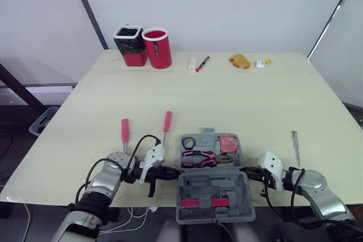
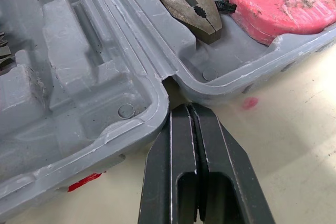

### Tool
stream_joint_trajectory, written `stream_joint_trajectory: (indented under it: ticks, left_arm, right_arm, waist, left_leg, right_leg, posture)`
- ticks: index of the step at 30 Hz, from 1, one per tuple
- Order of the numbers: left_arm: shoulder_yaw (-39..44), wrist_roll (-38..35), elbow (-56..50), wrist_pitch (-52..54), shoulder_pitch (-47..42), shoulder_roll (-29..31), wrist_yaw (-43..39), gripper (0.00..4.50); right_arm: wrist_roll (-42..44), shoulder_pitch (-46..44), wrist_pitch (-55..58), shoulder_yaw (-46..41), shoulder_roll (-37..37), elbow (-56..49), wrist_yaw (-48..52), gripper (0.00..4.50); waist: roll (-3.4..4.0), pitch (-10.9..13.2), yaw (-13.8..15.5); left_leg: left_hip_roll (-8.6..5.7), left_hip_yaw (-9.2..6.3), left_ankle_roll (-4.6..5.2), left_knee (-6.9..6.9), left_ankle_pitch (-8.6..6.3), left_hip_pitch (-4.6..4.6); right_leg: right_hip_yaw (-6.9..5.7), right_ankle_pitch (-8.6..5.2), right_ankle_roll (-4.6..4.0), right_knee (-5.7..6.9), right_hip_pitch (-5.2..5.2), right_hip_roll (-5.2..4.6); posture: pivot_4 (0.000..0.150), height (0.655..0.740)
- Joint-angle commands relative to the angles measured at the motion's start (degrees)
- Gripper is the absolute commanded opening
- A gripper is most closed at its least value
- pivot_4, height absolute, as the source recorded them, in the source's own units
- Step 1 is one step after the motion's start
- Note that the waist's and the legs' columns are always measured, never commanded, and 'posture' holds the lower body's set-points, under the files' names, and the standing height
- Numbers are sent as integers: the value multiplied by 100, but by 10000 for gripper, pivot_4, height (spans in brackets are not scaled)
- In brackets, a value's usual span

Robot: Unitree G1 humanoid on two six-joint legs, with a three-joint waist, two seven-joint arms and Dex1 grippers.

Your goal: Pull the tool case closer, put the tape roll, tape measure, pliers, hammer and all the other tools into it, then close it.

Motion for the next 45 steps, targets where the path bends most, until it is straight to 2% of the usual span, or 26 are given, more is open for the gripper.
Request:
stream_joint_trajectory:
  ticks: [1, 19, 29, 45]
  left_arm:
    - [-169, 45, -63, 191, 29, -159, 67, 950]
    - [91, 31, -19, 416, -150, -472, 602, 950]
    - [215, 155, 464, 303, -592, -577, 933, 950]
    - [288, 195, 974, 52, -882, -487, 936, 950]
  right_arm:
    - [69, 13, -69, 44, 34, -162, 49, 139]
    - [93, -186, -86, -52, 134, -8, -28, 139]
    - [92, -502, -216, -176, 299, 270, -191, 139]
    - [-70, -895, -425, -103, 558, 793, -325, 139]
  waist:
    - [1, -1, 2]
    - [12, -7, 53]
    - [11, -6, 42]
    - [13, -5, -19]
  left_leg:
    - [0, 0, 0, 0, 0, 0]
    - [-3, -1, 0, 21, 1, -1]
    - [-3, -2, 1, 25, 1, -2]
    - [-1, -3, 1, 22, 1, -5]
  right_leg:
    - [0, 0, 0, 0, 0, 0]
    - [3, 15, 18, 0, 7, -1]
    - [4, 21, 18, 0, 7, 3]
    - [5, 22, 16, 0, 5, 6]
  posture:
    - [1500, 7400]
    - [1500, 7400]
    - [1500, 7400]
    - [1500, 7400]
